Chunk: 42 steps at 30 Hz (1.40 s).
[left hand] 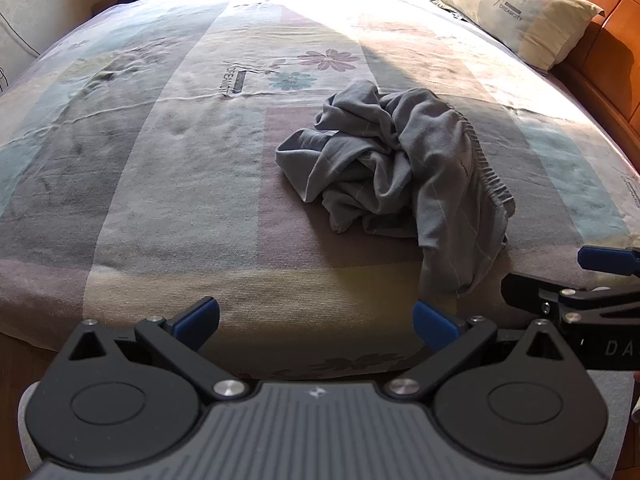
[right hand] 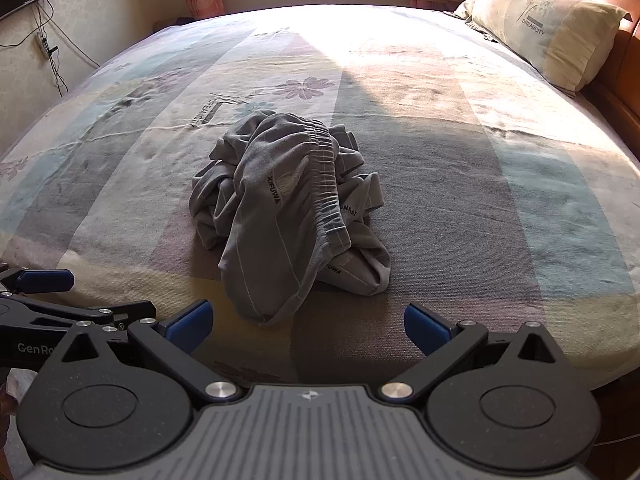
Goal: Fold clothes
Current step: 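Move both grippers toward the crumpled grey sweatpants on the bed, then grasp the elastic waistband of the grey sweatpants with the right gripper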
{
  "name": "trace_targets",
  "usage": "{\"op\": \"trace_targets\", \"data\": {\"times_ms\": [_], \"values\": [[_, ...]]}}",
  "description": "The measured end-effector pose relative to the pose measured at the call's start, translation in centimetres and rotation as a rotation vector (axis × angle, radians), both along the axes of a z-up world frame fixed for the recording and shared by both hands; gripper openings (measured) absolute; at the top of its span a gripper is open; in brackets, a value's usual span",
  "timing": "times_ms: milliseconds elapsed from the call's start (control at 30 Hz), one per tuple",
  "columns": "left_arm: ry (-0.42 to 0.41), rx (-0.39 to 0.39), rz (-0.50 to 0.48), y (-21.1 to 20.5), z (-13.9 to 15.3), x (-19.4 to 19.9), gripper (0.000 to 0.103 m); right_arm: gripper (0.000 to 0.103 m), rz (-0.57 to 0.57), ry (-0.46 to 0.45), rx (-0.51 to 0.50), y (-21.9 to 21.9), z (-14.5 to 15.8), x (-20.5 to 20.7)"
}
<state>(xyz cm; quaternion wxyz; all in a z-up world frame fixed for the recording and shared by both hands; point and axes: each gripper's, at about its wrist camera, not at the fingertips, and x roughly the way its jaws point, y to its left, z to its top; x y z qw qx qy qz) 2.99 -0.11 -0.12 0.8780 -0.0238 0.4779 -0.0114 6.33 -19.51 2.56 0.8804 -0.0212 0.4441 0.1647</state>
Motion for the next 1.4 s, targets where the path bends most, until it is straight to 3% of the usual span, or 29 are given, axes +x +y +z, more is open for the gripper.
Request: {"op": "trace_targets", "data": {"times_ms": [467,800,1067,1133,1300,1400], "values": [[-0.004,-0.01,-0.045,-0.5,-0.2,2.0,0.102,0.103,0.01,-0.016,0.037,-0.7,-0.4,1.3],[-0.09,0.027,-0.14,-0.8,-0.1,3.1,0.102,0.103,0.069,-0.102,0.088,-1.0,-0.8,2.3],[-0.116,0.036,-0.166,-0.7,-0.9,3.8,0.102,0.103,0.067,-0.048,0.144,-1.6,-2.2,3.7],[-0.115,0.029,-0.164,-0.6,-1.1,3.9,0.102,0.1,0.067,-0.034,0.158,-1.7,-2.6,4.1],[-0.095,0.036,-0.16,-0.2,-1.7,4.1,0.102,0.064,0.052,0.031,0.218,-2.7,-3.9,5.3],[-0.084,0.029,-0.157,0.0,-2.0,4.2,0.102,0.054,0.037,0.077,0.277,-3.4,-4.8,6.2]]}}
